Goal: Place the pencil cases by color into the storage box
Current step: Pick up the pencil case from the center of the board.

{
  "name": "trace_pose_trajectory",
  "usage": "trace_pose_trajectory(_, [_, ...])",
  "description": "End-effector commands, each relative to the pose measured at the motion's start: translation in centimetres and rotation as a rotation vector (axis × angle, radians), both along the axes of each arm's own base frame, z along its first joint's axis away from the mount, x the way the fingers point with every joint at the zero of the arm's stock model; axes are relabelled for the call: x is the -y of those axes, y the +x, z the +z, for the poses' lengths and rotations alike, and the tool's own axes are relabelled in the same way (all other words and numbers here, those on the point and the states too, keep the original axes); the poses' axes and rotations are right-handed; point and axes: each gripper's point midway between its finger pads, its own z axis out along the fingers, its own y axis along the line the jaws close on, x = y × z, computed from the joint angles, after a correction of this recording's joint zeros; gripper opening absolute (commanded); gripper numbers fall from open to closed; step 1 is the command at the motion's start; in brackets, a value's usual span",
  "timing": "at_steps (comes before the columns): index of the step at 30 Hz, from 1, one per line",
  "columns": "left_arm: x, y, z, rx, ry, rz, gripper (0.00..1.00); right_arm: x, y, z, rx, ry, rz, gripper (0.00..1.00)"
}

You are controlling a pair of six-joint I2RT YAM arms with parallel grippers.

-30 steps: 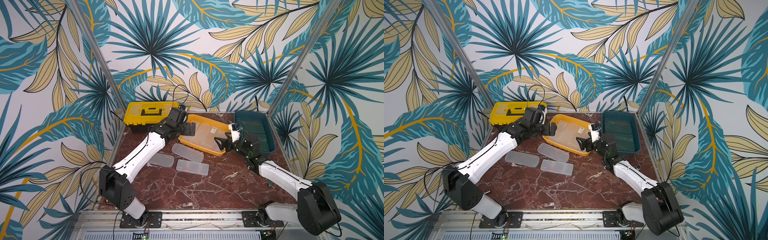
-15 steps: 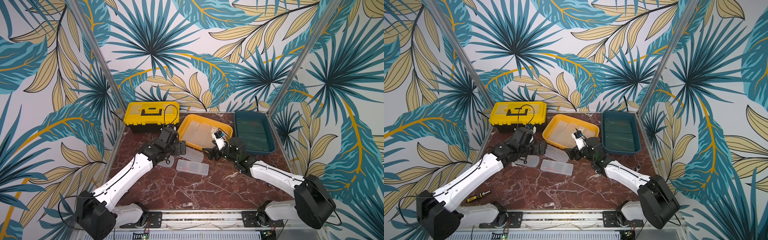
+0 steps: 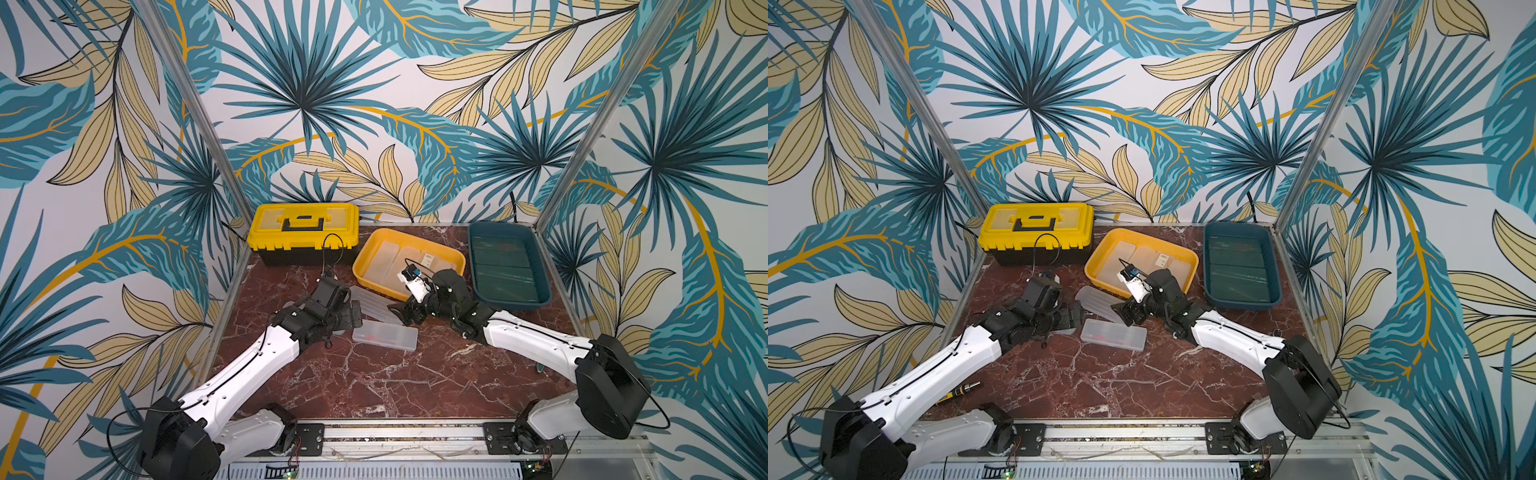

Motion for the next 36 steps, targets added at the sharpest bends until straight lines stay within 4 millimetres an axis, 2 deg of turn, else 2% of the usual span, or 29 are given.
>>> trace_pose_trajectory(1, [-1.7,-0.9,-1.4,-0.041,-0.053,0.117,1.0,-1.2,-0.5,-1.5,0.008,-0.032,0.032,0.87])
trace_pose_trajectory(5, [-3.6,-1.4,-2.3,-0.071,-0.122,0.272,0.99,-1.6,-0.1,-1.5,0.049,-0.012,0.006,0.87])
trace_pose_trajectory(9, [-5.6,-2.1,-2.8,-0.113,-0.151,0.503,1.0,-1.3,-0.1,-1.7,0.076,0.033,-0.018,0.87])
trace_pose_trajectory(13, [-6.5,-2.5,-3.4,-0.171,-0.188,0.729,1.0,-1.0,0.4,-2.1,0.107,0.062,-0.053,0.87])
trace_pose_trajectory(22, [-7.0,-0.3,-5.1,-0.308,-0.154,1.006,1.0,-1.0,0.6,-3.3,0.172,0.002,-0.02,0.87])
trace_pose_trajectory(29, [-8.1,1.1,-5.6,-0.287,-0.183,1.174,1.0,-1.4,0.3,-3.7,0.184,-0.011,0.017,0.87])
trace_pose_trajectory(36, [-9.5,2.8,-5.6,-0.269,-0.187,1.249,1.0,-1.4,-0.4,-3.6,0.189,-0.003,0.047,0.87])
